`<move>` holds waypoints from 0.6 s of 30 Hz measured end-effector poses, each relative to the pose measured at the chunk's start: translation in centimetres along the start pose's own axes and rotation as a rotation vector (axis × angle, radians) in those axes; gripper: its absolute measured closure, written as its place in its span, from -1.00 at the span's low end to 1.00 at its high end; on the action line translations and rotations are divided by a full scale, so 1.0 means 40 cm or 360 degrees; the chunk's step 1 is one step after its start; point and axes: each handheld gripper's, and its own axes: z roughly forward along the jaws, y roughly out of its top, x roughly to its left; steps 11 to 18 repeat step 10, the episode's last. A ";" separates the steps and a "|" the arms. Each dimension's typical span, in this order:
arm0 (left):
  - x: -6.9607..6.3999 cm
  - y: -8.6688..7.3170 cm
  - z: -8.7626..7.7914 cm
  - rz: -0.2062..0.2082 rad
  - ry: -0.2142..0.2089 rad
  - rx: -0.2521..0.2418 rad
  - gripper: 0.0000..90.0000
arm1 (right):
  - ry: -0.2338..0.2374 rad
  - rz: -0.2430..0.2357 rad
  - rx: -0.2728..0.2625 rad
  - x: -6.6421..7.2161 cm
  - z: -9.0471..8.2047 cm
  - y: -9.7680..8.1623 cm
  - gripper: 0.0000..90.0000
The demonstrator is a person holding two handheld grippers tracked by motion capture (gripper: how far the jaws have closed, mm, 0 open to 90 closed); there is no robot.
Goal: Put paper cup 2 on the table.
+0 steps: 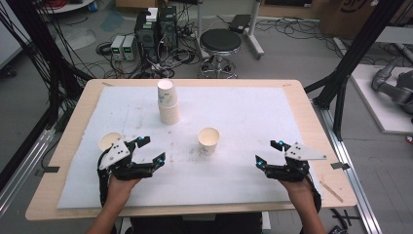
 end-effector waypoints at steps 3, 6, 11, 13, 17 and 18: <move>-0.001 0.001 0.001 0.0004 0.0001 -0.0002 -0.63 | -0.0004 0.0001 0.0001 0.001 -0.003 0.000 -0.51; -0.002 0.001 -0.001 0.0001 0.0001 -0.0005 -0.63 | 0.0001 -0.0005 -0.0004 0.001 -0.004 0.001 -0.51; -0.001 0.004 -0.002 0.0010 0.0004 -0.0011 -0.63 | 0.0003 -0.0006 -0.0007 0.002 -0.004 0.002 -0.51; -0.001 0.004 -0.002 0.0010 0.0004 -0.0011 -0.63 | 0.0003 -0.0006 -0.0007 0.002 -0.004 0.002 -0.51; -0.001 0.004 -0.002 0.0010 0.0004 -0.0011 -0.63 | 0.0003 -0.0006 -0.0007 0.002 -0.004 0.002 -0.51; -0.001 0.004 -0.002 0.0010 0.0004 -0.0011 -0.63 | 0.0003 -0.0006 -0.0007 0.002 -0.004 0.002 -0.51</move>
